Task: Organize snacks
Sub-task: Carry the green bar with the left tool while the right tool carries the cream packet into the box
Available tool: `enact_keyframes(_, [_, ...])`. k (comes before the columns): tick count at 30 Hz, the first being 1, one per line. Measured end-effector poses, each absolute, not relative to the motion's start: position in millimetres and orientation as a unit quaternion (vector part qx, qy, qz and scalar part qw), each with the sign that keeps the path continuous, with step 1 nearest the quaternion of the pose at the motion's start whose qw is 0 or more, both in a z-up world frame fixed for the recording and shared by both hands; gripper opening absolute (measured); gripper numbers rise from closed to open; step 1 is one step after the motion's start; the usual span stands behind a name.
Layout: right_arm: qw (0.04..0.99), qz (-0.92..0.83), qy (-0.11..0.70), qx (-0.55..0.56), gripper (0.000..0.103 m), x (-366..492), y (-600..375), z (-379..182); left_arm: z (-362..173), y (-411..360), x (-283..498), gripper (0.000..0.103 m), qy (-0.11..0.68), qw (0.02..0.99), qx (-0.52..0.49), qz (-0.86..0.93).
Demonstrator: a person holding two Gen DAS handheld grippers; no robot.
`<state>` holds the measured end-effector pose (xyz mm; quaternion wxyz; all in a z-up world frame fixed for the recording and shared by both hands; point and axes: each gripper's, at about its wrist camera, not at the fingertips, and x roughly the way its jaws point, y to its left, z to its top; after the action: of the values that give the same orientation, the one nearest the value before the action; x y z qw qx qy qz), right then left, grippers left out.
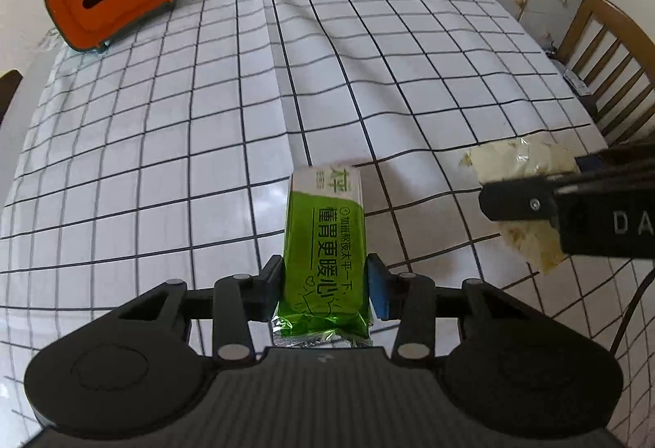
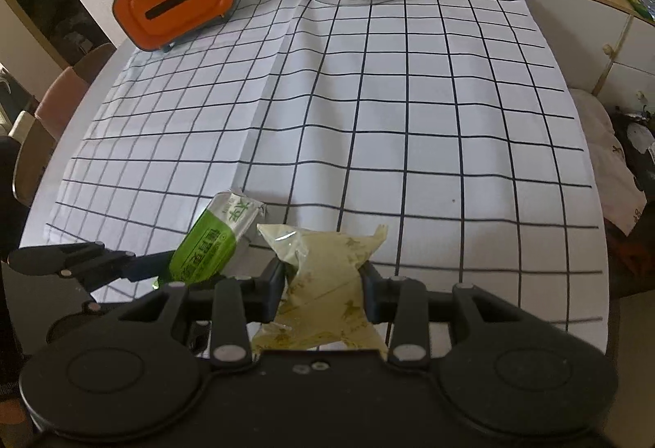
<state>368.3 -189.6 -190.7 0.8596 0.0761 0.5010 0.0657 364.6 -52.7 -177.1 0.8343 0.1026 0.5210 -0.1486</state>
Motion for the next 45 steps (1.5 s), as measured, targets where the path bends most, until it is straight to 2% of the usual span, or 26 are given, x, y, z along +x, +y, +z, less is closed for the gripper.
enact_keyframes(15, [0.875, 0.098, 0.468, 0.080, 0.037, 295, -188, -128, -106, -14, 307, 0.042, 0.499, 0.852, 0.075, -0.144])
enact_keyframes(27, [0.877, 0.152, 0.453, 0.058, 0.037, 212, -165, -96, -61, 12, 214, 0.042, 0.485, 0.861, 0.066, -0.140])
enact_keyframes(36, [0.870, 0.193, 0.451, 0.054, 0.037, 162, -146, -89, -54, 22, 149, 0.041, 0.489, 0.860, 0.069, -0.128])
enact_keyframes(45, [0.850, 0.221, 0.475, 0.060, 0.037, 128, -126, -115, -73, 18, 109, 0.041, 0.512, 0.848, 0.063, -0.121])
